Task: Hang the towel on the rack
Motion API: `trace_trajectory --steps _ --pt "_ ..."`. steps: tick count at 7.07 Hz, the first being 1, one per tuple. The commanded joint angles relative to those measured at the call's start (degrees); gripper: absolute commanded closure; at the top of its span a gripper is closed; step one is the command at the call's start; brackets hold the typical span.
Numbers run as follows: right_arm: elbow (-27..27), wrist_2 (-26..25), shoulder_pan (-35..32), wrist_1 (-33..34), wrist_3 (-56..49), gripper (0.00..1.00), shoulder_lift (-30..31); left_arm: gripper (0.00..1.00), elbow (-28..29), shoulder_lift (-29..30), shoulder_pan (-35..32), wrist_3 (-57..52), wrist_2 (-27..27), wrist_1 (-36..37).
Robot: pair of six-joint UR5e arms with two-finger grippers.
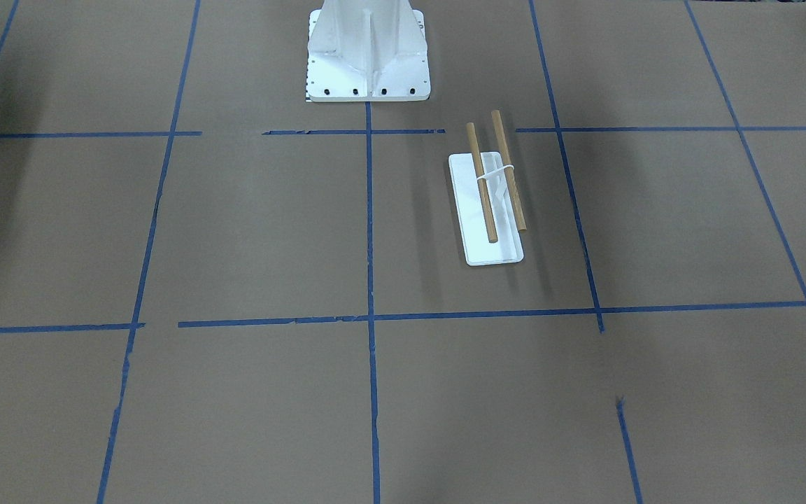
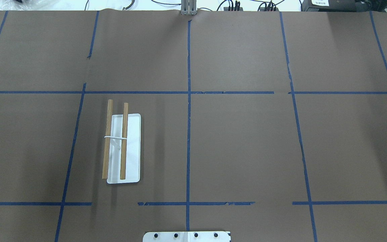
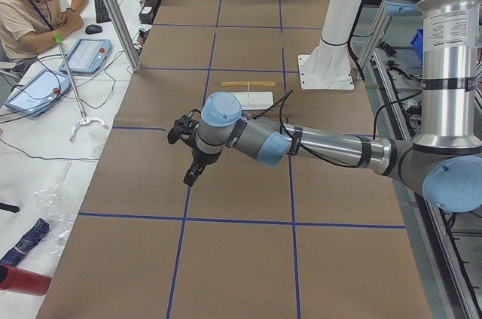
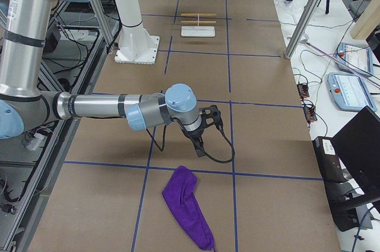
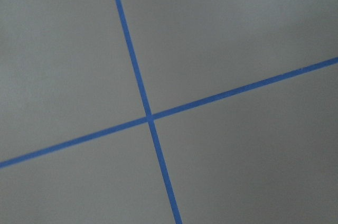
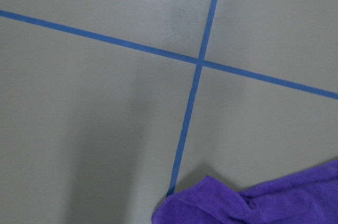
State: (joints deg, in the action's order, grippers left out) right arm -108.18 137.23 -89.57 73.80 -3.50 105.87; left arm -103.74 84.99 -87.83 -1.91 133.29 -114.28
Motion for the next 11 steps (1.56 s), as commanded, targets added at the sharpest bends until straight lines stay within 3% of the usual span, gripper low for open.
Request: trace_trajectory --steps 1,3,6,8,10,11 --pt "2.2 2.2 1.0 -0.8 -5.3 0.00 2.1 0.00 3.1 0.8 0.0 1.5 0.1 -17.3" --pt "7.1 -5.5 7.1 -2.2 -10.0 0.00 1.7 0.00 3.1 0.9 0.0 1.7 0.2 -17.8" --pt "22.6 -6.9 12.7 -18.0 -10.2 0.01 0.6 0.00 3.1 0.9 0.0 1.6 0.3 -17.9" --pt "29.8 -7.1 14.2 -21.9 -9.9 0.06 -4.8 0.00 3.1 0.7 -0.1 1.6 1.3 -17.9" --pt "31.0 -7.0 15.5 -22.0 -10.0 0.13 -5.3 0.00 3.1 0.8 -0.1 1.6 1.3 -17.9" --pt "31.0 -6.9 15.6 -22.0 -10.1 0.23 -5.1 0.00 3.2 0.9 -0.1 1.6 1.3 -17.9"
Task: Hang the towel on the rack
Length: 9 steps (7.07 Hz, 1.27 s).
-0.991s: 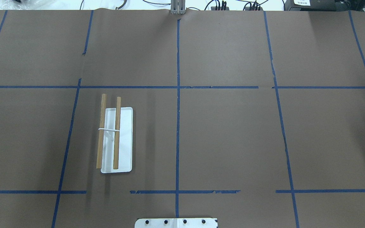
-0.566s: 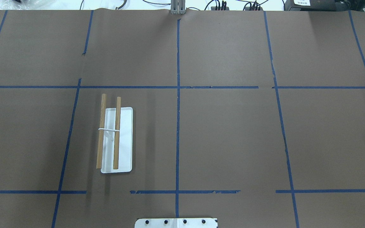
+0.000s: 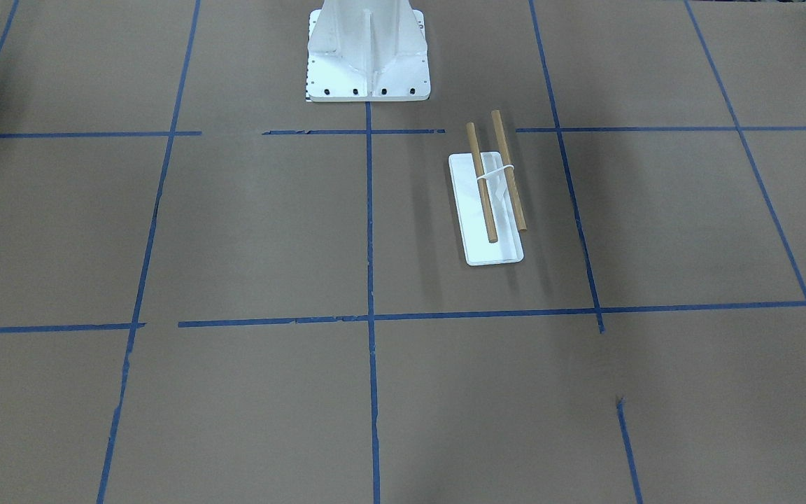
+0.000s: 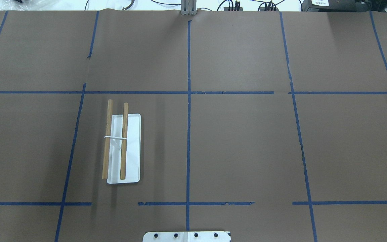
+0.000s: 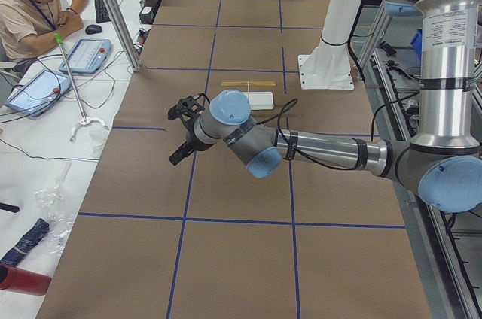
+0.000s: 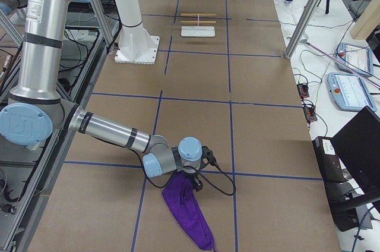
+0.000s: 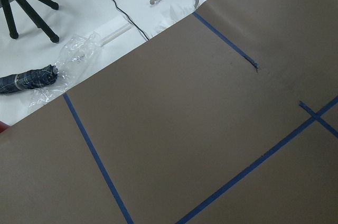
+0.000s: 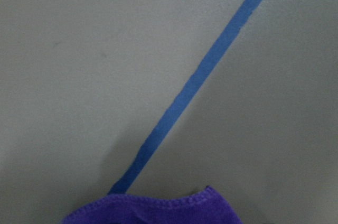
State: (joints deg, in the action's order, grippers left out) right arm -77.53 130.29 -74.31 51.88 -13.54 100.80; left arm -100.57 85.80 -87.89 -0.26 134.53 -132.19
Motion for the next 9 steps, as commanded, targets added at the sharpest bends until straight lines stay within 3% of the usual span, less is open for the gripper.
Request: trace_trajectory --steps 1,2,5,6,8,9 --pt "0.4 0.0 0.5 0.0 -0.3 0.55 0.3 0.00 -0.2 0.0 0.0 0.0 0.0 0.0" --pt "0.4 -0.5 0.6 -0.5 -1.2 1.00 0.4 0.00 -0.2 0.1 0.0 0.0 0.0 0.0" --pt "-0.7 -2.1 0.5 -5.1 -3.2 1.00 1.3 0.00 0.0 0.1 0.1 0.0 0.0 0.0" --pt "-3.7 -1.8 0.3 -4.9 -3.0 1.00 1.8 0.00 -0.3 0.2 0.1 -0.2 0.2 0.0" --pt "-13.7 -1.6 -1.4 -1.6 -1.9 1.00 2.7 0.00 -0.7 0.9 0.1 1.0 1.7 0.1" --pt "-22.1 -1.6 -1.5 8.1 -1.3 1.00 1.8 0.00 -1.5 1.3 0.1 3.7 2.0 -0.8"
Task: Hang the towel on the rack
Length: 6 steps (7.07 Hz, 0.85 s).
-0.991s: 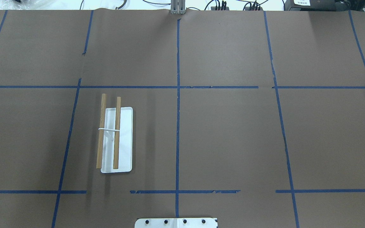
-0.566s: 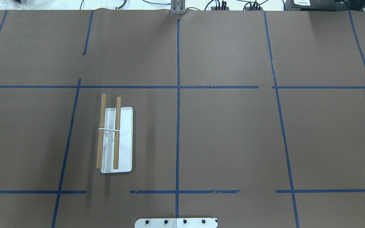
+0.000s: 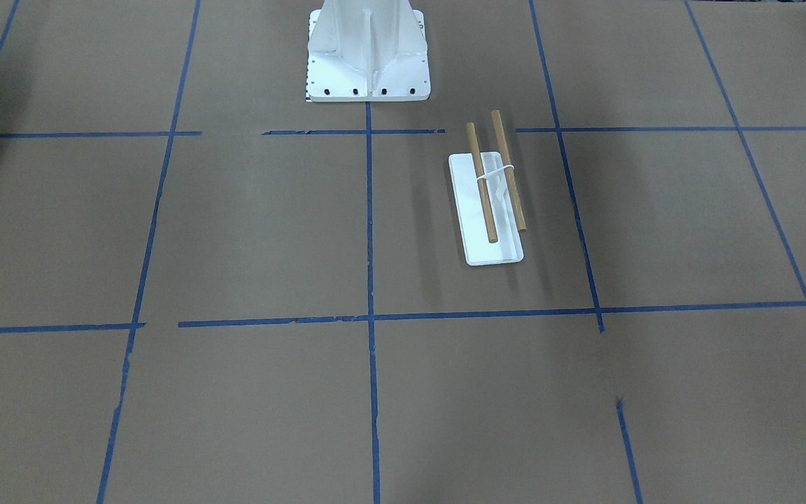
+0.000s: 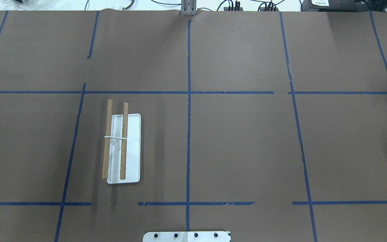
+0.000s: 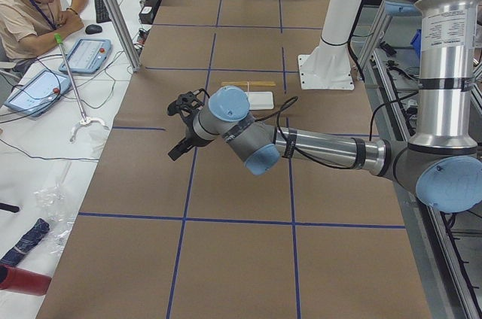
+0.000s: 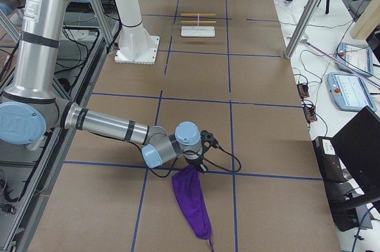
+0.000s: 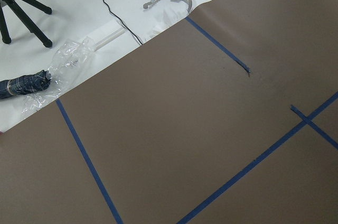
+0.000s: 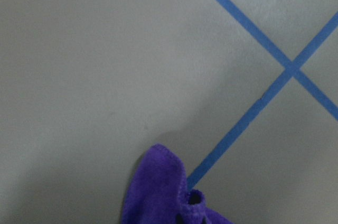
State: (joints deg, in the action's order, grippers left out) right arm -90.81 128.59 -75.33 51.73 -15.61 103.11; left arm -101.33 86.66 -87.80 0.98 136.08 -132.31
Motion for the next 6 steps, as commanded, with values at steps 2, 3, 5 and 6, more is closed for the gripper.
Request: trace_trajectory --steps 2,3,5,6 --pt "-23.6 0.7 0.1 24.0 12.7 1.00 -5.2 0.00 -0.9 1.1 4.1 4.6 1.0 -1.2" --pt "-25.9 1.6 3.3 23.9 22.2 1.00 -8.8 0.00 -0.6 4.0 9.2 10.2 0.8 -0.6" --pt "-27.4 0.6 11.2 23.7 43.4 1.00 -20.8 0.00 -2.4 10.5 16.1 35.5 0.5 -0.6" --pt "-27.7 -1.9 14.5 23.6 50.6 1.00 -24.9 0.00 -3.5 14.1 19.6 48.5 0.3 -0.6"
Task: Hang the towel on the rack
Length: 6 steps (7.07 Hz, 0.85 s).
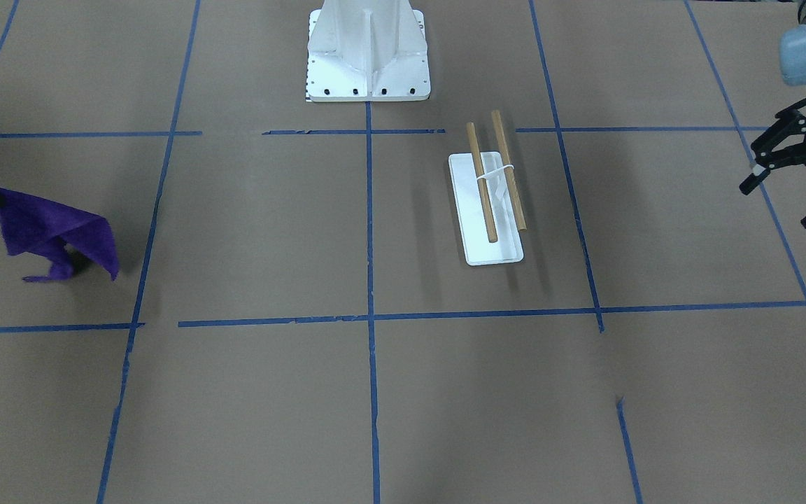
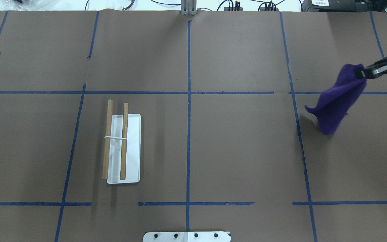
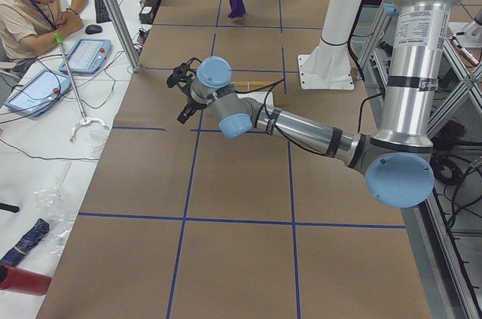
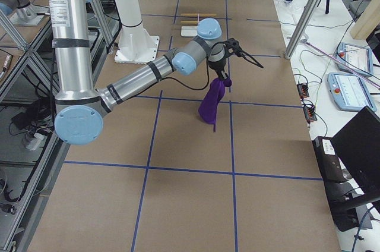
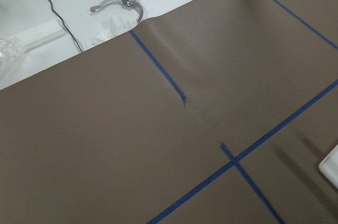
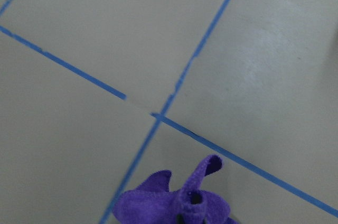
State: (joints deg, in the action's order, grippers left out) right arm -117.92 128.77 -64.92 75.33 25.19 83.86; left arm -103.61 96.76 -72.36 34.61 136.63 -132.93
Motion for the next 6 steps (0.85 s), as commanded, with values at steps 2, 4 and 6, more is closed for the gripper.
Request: trace_trajectory --steps 2,4,6 --pt "-2.0 -11.0 11.5 0.0 22.6 1.00 -11.7 0.10 -1.7 13.1 13.2 43.5 -3.9 0.1" --pt "-2.1 -16.8 16.1 0.0 29.7 1.00 -16.3 0.25 -0.9 21.8 19.2 60.1 -9.1 5.5" --pt "-3.3 -24.6 20.0 -0.8 34.5 1.00 -18.9 0.28 0.9 32.7 24.2 68.4 -16.5 17.8"
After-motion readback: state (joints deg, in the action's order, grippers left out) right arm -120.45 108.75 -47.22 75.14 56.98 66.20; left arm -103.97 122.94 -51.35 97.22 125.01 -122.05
